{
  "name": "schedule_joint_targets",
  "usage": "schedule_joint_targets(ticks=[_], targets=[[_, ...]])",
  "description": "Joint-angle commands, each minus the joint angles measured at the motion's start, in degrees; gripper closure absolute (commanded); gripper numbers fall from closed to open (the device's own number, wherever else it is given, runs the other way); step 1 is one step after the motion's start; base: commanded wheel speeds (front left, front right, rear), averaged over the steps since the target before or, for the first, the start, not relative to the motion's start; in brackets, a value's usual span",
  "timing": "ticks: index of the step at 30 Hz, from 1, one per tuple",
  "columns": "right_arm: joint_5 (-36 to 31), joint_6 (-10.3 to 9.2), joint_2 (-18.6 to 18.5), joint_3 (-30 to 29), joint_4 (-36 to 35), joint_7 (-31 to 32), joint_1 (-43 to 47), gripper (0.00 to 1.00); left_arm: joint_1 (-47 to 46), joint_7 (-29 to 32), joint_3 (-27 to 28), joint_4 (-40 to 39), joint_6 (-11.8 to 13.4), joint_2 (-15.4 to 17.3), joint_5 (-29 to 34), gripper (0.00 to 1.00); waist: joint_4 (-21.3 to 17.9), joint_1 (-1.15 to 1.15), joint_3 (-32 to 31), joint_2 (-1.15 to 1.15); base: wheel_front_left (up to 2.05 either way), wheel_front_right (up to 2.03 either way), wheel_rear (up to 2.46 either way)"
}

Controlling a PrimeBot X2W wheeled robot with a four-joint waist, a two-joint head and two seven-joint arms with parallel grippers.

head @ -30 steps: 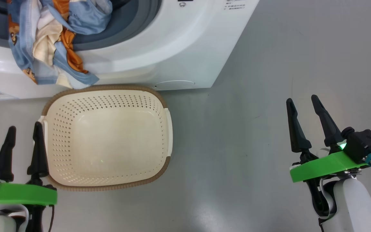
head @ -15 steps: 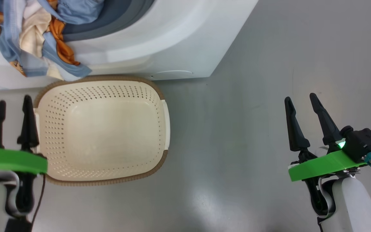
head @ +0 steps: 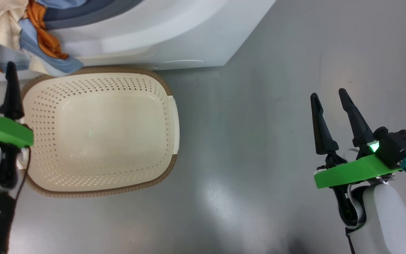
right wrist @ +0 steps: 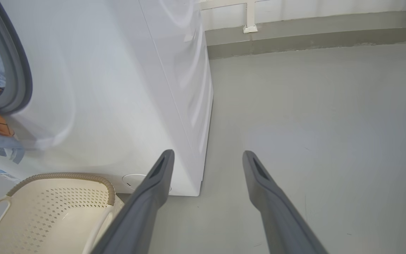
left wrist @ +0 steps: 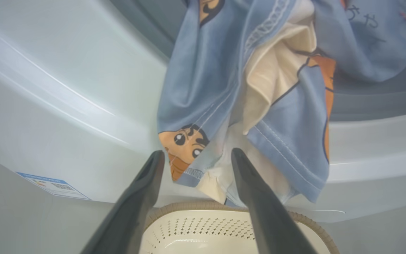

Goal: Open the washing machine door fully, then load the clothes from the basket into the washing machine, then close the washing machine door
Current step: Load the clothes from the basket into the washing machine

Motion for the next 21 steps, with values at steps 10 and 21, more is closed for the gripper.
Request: schedule_joint_targets(ticks=[10,21], targets=[[-0.4,0.09,0.5,2.5,-1.5,-0.3,-1.1,0.0,-8.4,-0.3,-2.2,6.6,-0.1,6.2,-2.1,0.07,-1.6,0.0,2.0,0.0,0.0,0.0,0.0],[0.7,0.09,0.5,2.1,-1.8,-0.3,-1.1,0.0,-8.5,-0.3,-7.8,2.8,-0.1,6.7,-3.5,1.0,-1.4,0.0,2.3,0.0,0.0,0.0,0.0]])
